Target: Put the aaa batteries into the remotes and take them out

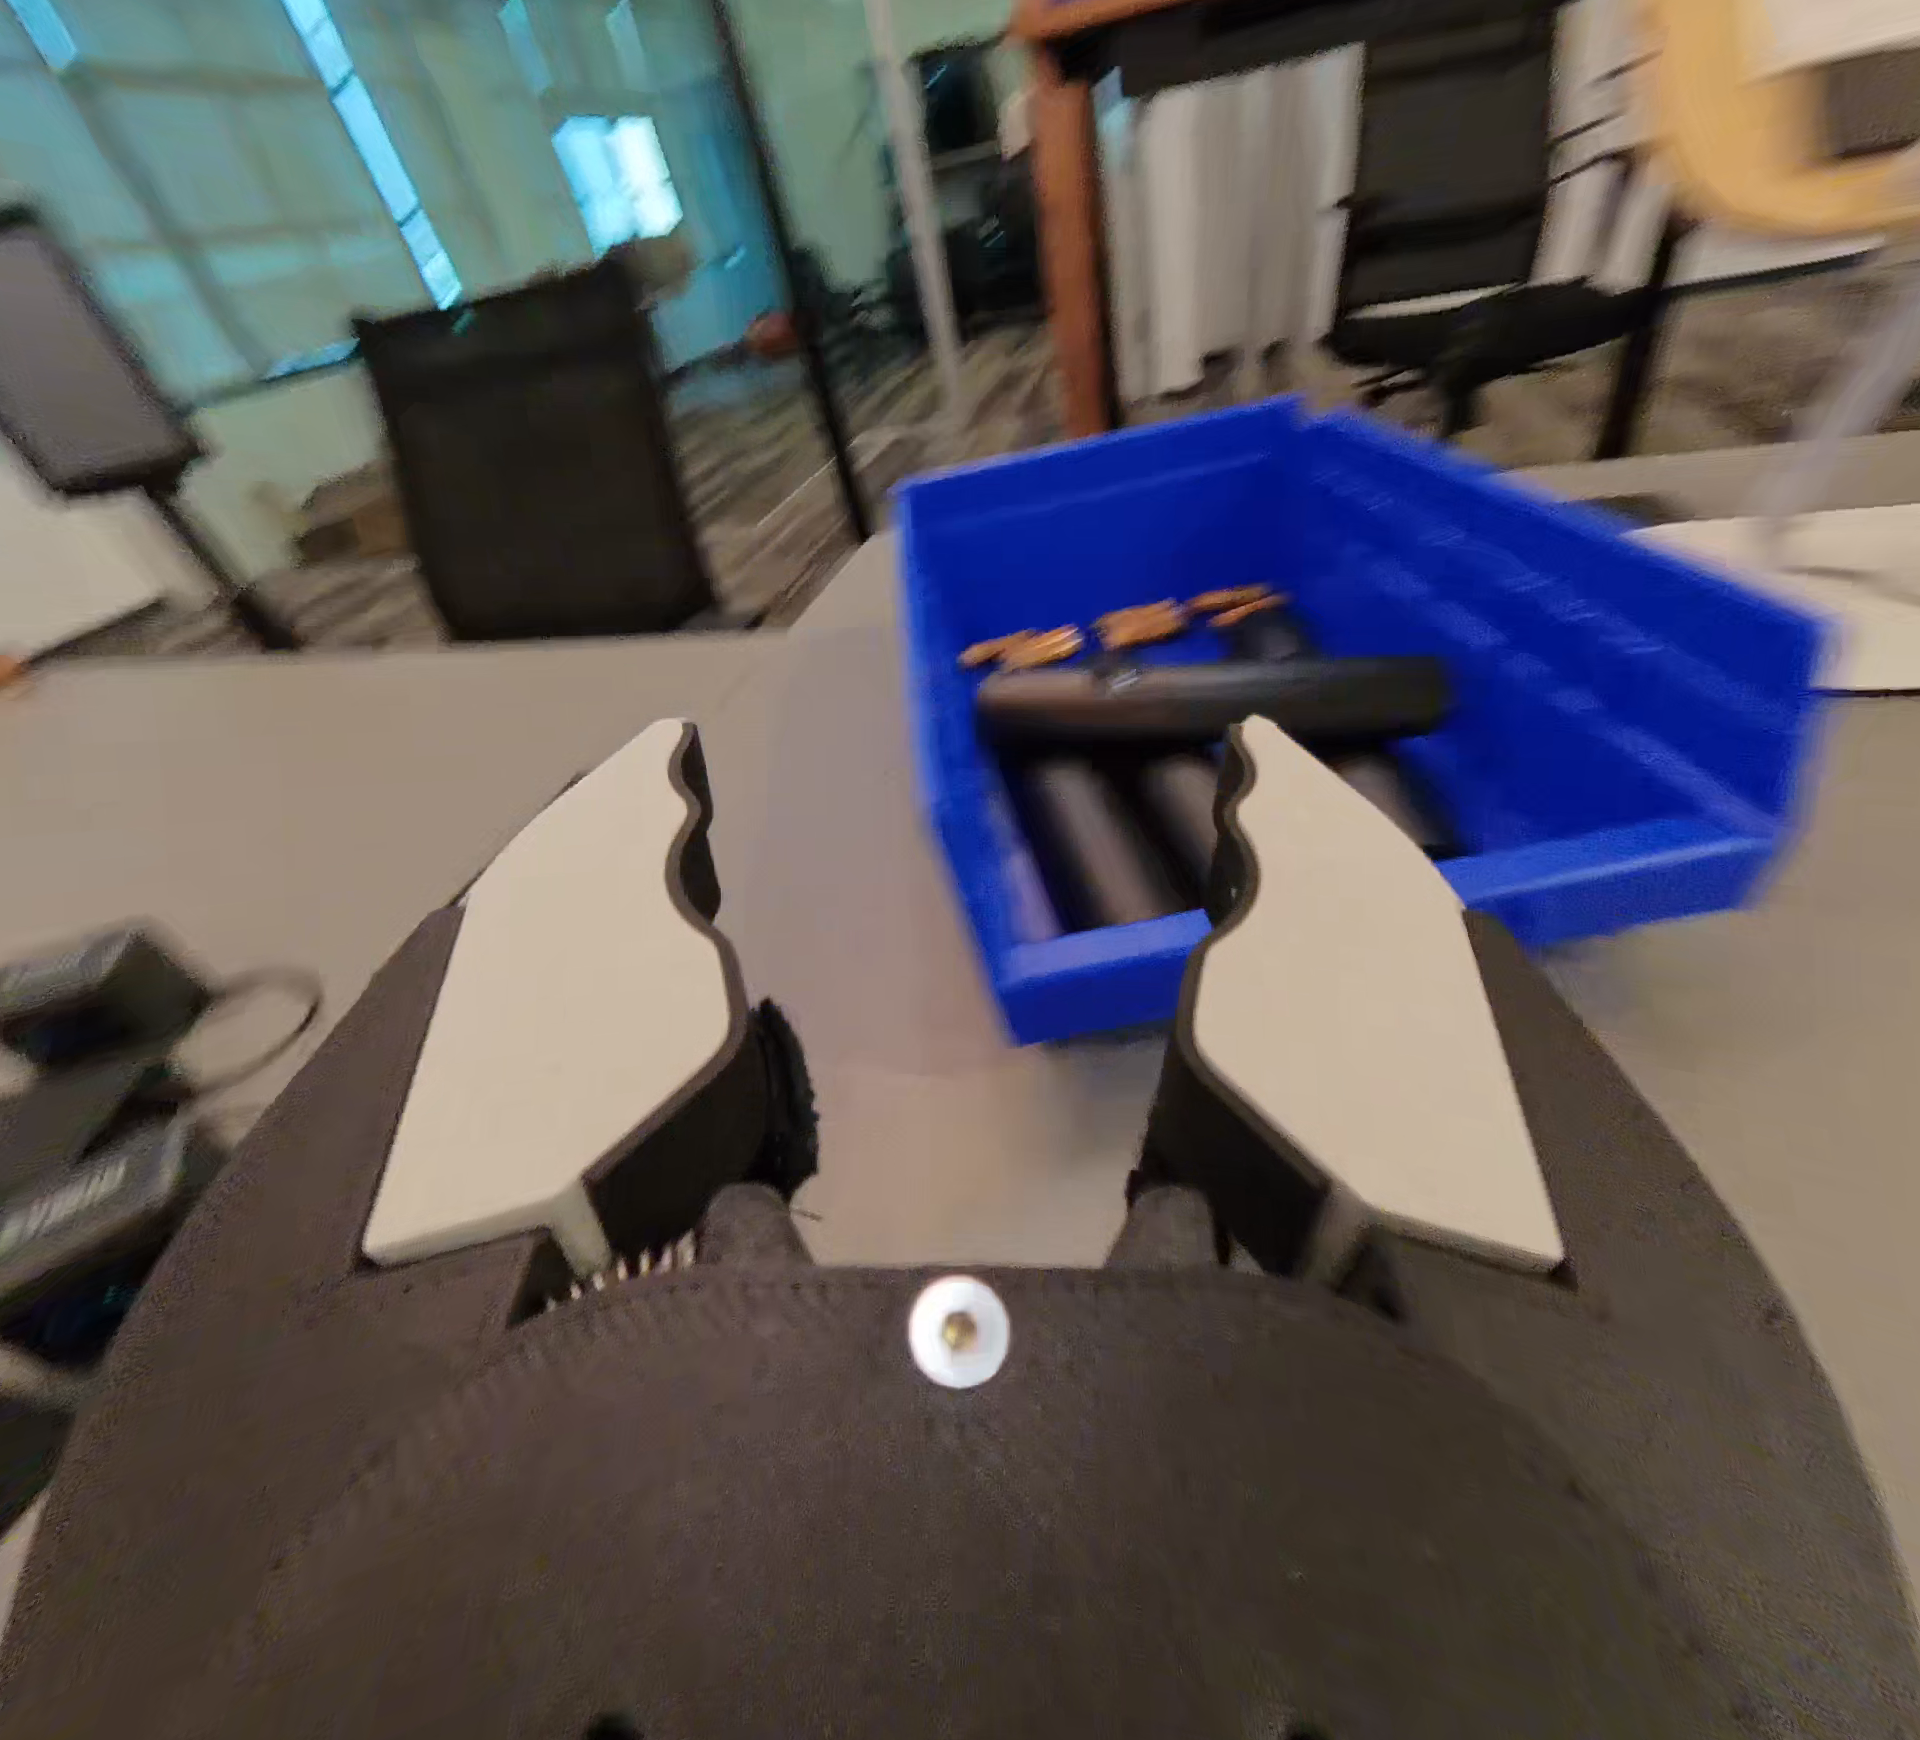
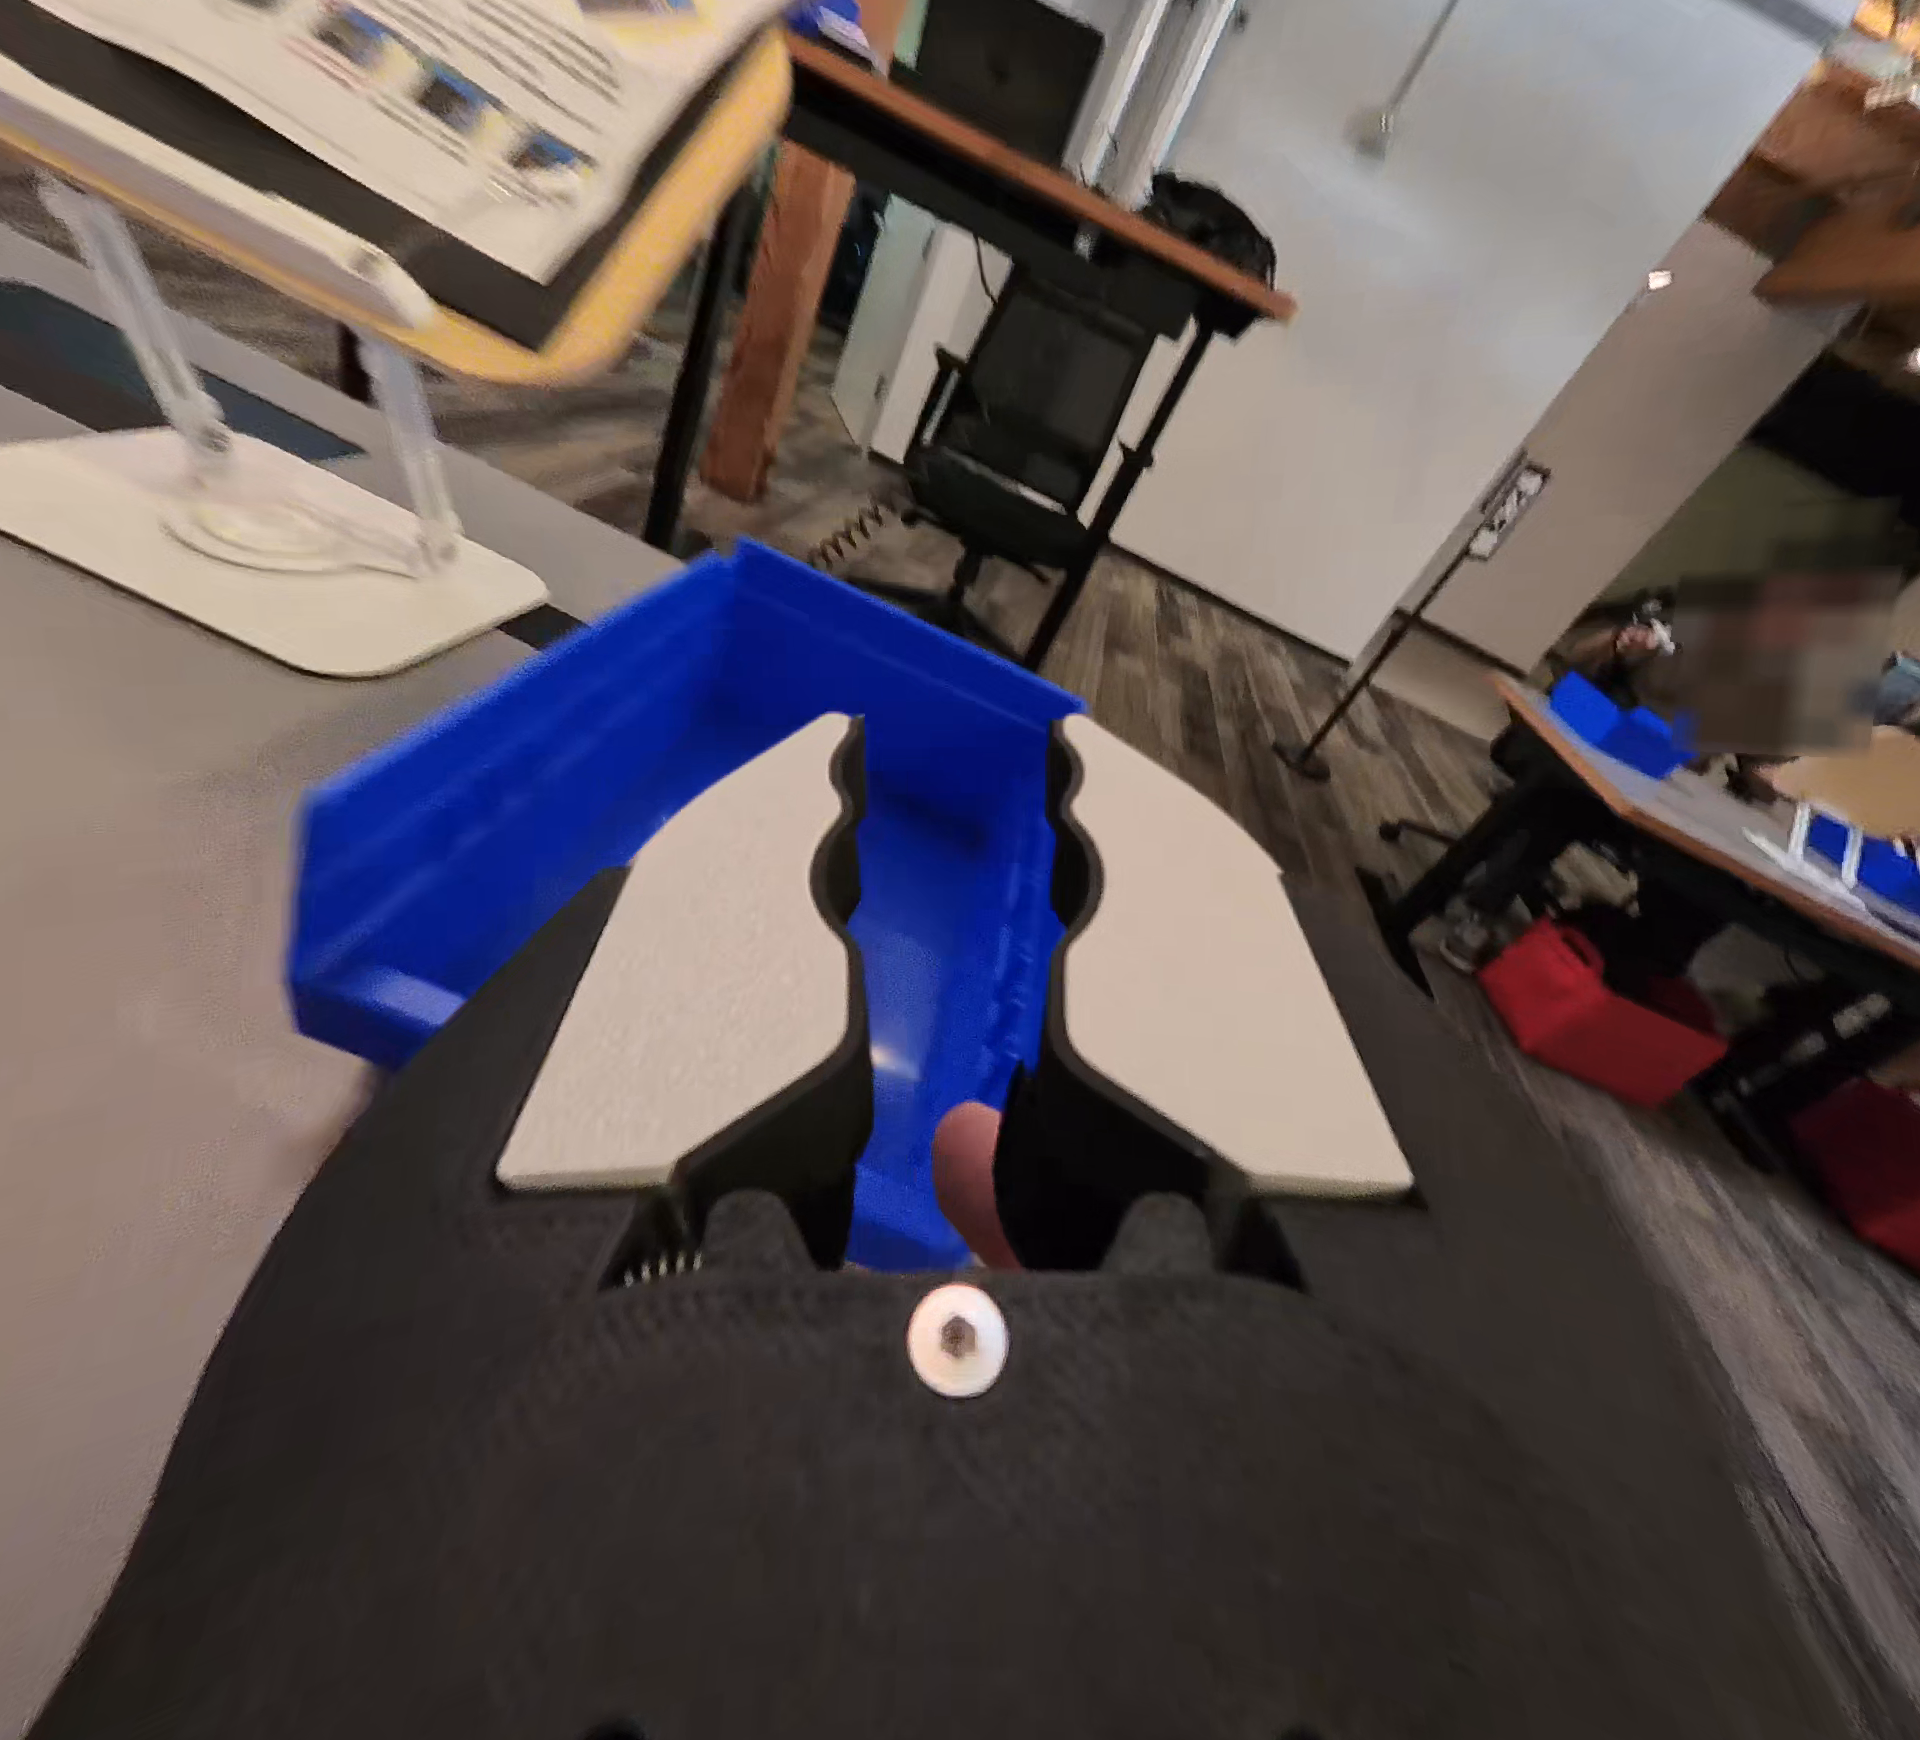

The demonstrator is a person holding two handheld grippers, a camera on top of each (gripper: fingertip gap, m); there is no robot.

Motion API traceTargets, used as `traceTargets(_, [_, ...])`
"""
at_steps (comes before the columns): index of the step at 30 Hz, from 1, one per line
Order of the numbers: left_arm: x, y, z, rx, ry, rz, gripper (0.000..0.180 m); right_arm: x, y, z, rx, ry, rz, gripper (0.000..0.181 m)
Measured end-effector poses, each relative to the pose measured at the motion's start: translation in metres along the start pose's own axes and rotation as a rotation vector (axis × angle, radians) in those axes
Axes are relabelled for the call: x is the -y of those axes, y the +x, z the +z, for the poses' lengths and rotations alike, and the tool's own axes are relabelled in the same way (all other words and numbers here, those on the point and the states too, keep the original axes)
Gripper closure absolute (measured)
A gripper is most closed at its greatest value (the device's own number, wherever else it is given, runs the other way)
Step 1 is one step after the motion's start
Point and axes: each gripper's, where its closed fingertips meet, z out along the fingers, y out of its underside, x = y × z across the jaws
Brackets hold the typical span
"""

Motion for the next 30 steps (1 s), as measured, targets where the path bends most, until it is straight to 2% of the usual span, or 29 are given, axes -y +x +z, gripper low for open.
traceTargets(2, [-0.027,-0.024,0.015,0.019,-0.096,-0.083,0.09,0.017,-0.033,-0.006,0.039,0.083,-0.048,0.156])
traceTargets(4, [-0.05,-0.033,0.035,0.012,-0.168,-0.12,0.09,0.021,-0.062,-0.005,0.073,0.08,-0.108,0.158])
traceTargets(6, [-0.066,-0.026,0.051,-0.054,-0.227,-0.119,0.12,0.028,-0.092,-0.005,0.152,0.116,-0.087,0.163])
traceTargets(7, [-0.072,-0.026,0.057,-0.053,-0.246,-0.129,0.127,0.027,-0.105,-0.004,0.197,0.114,-0.066,0.164])
traceTargets(8, [-0.076,-0.027,0.063,-0.055,-0.269,-0.121,0.141,0.026,-0.118,-0.003,0.23,0.108,-0.058,0.164])
traceTargets(9, [-0.076,-0.024,0.068,-0.081,-0.276,-0.103,0.165,0.025,-0.13,-0.002,0.262,0.112,-0.069,0.164])
traceTargets(10, [-0.074,-0.023,0.073,-0.086,-0.271,-0.091,0.175,0.024,-0.14,-0.001,0.287,0.116,-0.092,0.166])
traceTargets(12, [-0.074,-0.027,0.083,-0.095,-0.287,-0.061,0.174,0.02,-0.155,0.002,0.322,0.118,-0.126,0.166])
traceTargets(14, [-0.075,-0.033,0.097,-0.135,-0.295,-0.12,0.175,0.014,-0.165,0.006,0.367,0.118,-0.122,0.167])
traceTargets(26, [-0.077,-0.053,0.162,-0.274,-0.287,-0.109,0.175,-0.011,-0.16,0.015,0.448,0.076,0.03,0.163])
traceTargets(30, [-0.06,-0.067,0.155,-0.256,-0.223,-0.127,0.124,-0.007,-0.16,0.012,0.435,0.093,-0.007,0.161])
